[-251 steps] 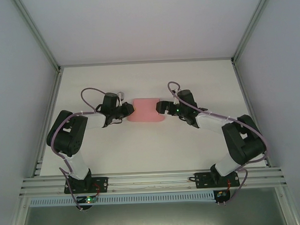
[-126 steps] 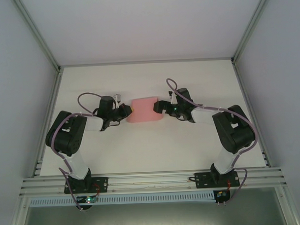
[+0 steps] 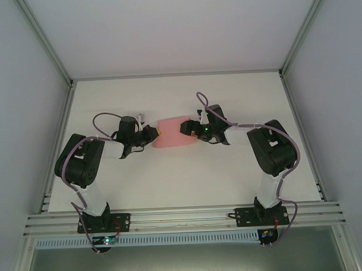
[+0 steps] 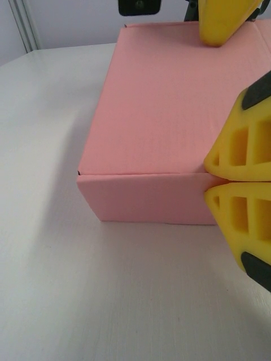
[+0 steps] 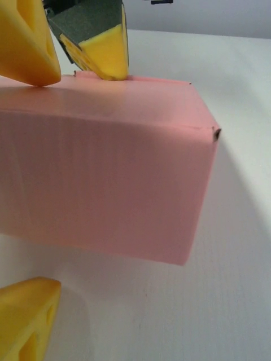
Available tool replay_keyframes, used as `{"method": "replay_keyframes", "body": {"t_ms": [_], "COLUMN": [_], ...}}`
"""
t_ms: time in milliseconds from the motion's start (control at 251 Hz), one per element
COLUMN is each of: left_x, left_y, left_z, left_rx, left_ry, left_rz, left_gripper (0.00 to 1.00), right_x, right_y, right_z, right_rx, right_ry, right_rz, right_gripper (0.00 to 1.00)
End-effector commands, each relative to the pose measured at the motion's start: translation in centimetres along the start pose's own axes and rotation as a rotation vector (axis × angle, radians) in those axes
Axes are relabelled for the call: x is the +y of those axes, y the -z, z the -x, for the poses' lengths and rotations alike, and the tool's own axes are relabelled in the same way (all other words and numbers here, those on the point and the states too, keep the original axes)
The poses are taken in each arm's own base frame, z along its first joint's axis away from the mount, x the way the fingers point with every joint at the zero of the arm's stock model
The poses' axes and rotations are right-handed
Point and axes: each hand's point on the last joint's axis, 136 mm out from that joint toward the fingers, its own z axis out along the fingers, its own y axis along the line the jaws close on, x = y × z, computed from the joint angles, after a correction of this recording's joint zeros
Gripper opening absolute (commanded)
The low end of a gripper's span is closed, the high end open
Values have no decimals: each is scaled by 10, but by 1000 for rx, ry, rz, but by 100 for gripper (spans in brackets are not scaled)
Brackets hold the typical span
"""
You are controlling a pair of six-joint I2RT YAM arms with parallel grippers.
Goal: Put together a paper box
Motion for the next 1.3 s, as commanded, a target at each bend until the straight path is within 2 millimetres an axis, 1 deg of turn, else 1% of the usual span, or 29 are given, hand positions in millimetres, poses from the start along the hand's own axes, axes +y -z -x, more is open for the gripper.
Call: {"method": "replay_keyframes", "body": {"t_ms": [0,40,116,164,215,315,375,399,423,427,439,519,535,571,599,611,635,702,766,802,866,942,1018,1085,1153,1241,1293], "left_x": [71,70,66,62,58,45,34,28,23,22,19,-8,-14,-27,-38,-43,-52,-78,-105,-116,-135,-155,-163,-167,-169,-171,-170], "left_y": [7,7,7,6,7,8,10,12,13,13,14,23,25,32,37,39,45,59,71,76,83,86,85,82,78,72,68], "left_z": [-56,-55,-53,-51,-47,-35,-27,-22,-19,-18,-16,-1,2,10,14,15,20,24,20,16,4,-22,-51,-67,-75,-83,-86], "left_rx": [146,143,147,143,130,101,81,71,62,60,55,17,7,-24,-49,-59,-86,-150,-192,-207,-205,-152,-92,-49,-12,27,36], "left_ry": [136,133,121,108,90,43,6,-15,-35,-39,-50,-152,-179,-245,-308,-338,-399,-575,-752,-836,-968,-1143,-1335,-1466,-1525,-1585,-1625], "left_rz": [226,223,209,202,192,163,145,137,129,128,124,94,92,99,107,112,127,173,169,164,122,46,20,24,50,55,57], "left_gripper": [0,0,0,0,0,0,0,3,7,8,12,42,51,75,97,100,100,100,100,100,100,100,100,100,100,100,100], "right_x": [25,28,36,42,44,46,46,46,46,49,46,44,43,40,39,39,38,36,35,33,31,31,27,27,29,25,25], "right_y": [-2,-3,-3,-2,0,4,8,10,12,13,14,23,25,29,32,34,37,48,57,62,69,77,84,90,96,101,104], "right_z": [9,9,9,10,12,12,13,14,15,17,15,17,17,16,16,16,17,17,18,19,17,14,12,10,11,8,8], "right_rx": [-11,-11,-6,-11,-25,-35,-47,-55,-61,-67,-64,-81,-85,-90,-97,-99,-105,-125,-141,-148,-142,-143,-118,-92,-97,-87,-84], "right_ry": [5,-1,-15,-22,-29,-26,-22,-19,-14,-9,-12,-8,-8,-16,-24,-25,-32,-46,-68,-87,-133,-169,-247,-293,-309,-355,-361], "right_rz": [93,112,176,213,232,238,233,231,227,232,226,211,211,204,202,202,202,198,192,186,179,179,157,162,165,127,126], "right_gripper": [81,77,62,50,40,35,34,32,32,32,32,32,32,32,32,32,32,32,32,33,33,34,34,34,34,36,35]}}
